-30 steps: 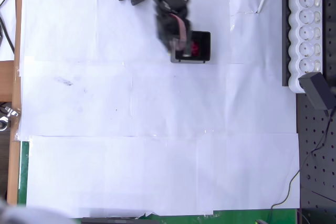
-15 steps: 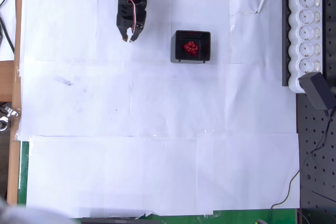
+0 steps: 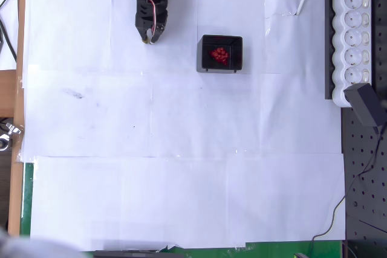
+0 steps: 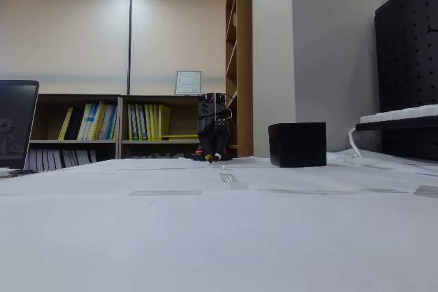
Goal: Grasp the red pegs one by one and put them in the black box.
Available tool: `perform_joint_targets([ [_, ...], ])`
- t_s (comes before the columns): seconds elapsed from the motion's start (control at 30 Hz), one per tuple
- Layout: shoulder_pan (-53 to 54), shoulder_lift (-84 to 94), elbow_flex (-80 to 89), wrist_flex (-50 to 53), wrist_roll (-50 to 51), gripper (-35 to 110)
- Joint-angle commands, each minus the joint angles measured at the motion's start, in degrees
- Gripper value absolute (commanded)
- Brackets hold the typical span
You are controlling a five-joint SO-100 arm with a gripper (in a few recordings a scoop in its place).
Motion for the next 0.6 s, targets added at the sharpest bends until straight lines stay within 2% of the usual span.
perform_joint_targets([
  [0.0,-1.58,-2.99,-0.70,4.22,-1.14,0],
  [0.1,-1.93,-4.75,-0.70,7.56,-1.14,0],
  [0.57,-0.97,-5.01,-0.70,7.56,-2.90,0],
])
